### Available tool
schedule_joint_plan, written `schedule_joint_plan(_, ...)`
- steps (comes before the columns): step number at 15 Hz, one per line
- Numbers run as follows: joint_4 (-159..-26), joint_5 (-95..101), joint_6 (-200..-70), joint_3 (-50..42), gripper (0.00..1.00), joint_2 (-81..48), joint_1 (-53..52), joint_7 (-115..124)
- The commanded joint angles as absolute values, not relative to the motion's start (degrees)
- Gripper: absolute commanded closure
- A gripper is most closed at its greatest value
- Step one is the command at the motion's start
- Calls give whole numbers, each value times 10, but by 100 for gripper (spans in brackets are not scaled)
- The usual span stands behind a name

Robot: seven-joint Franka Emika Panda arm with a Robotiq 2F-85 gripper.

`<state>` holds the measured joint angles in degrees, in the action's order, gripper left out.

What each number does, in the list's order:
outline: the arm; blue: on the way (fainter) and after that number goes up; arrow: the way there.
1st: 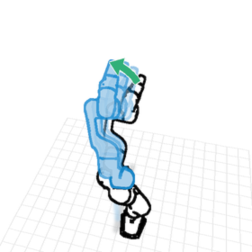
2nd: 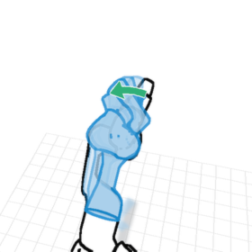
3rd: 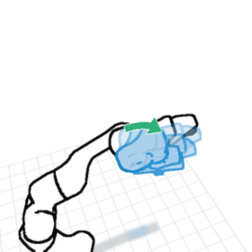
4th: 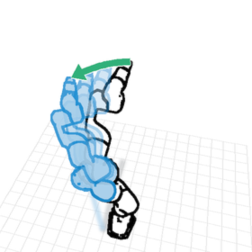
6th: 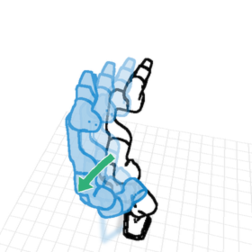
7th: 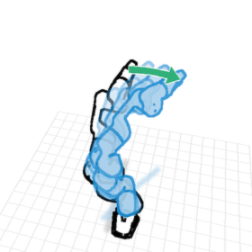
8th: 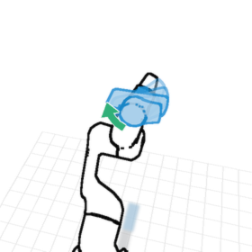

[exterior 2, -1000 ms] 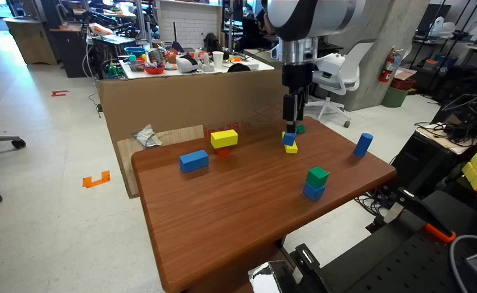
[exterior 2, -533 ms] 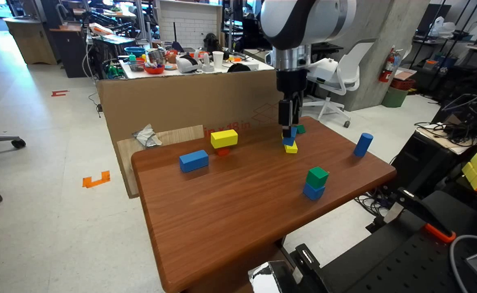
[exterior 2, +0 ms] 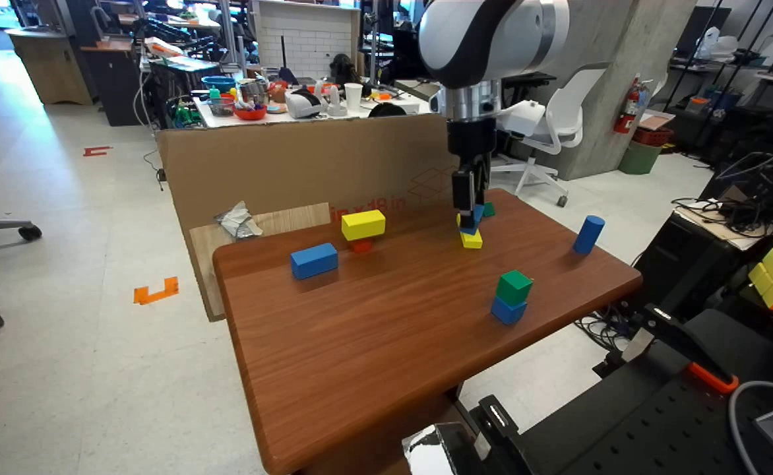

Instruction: Put the blue block on top of the yellow block on the table

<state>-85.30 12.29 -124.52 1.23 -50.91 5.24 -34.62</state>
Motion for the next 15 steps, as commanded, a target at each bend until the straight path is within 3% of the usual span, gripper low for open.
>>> schedule_joint_plan(1,-818,135,-1210,5,51,-525,47,-338)
schedule_joint_plan(3,-816,133,-1191,4,58,-518,46,-331)
schedule_joint_plan(8,-800,82,-1071,8,58,-486,46,-202)
schedule_joint_plan(15,-804,-13,-1080,6,58,-460,43,-14)
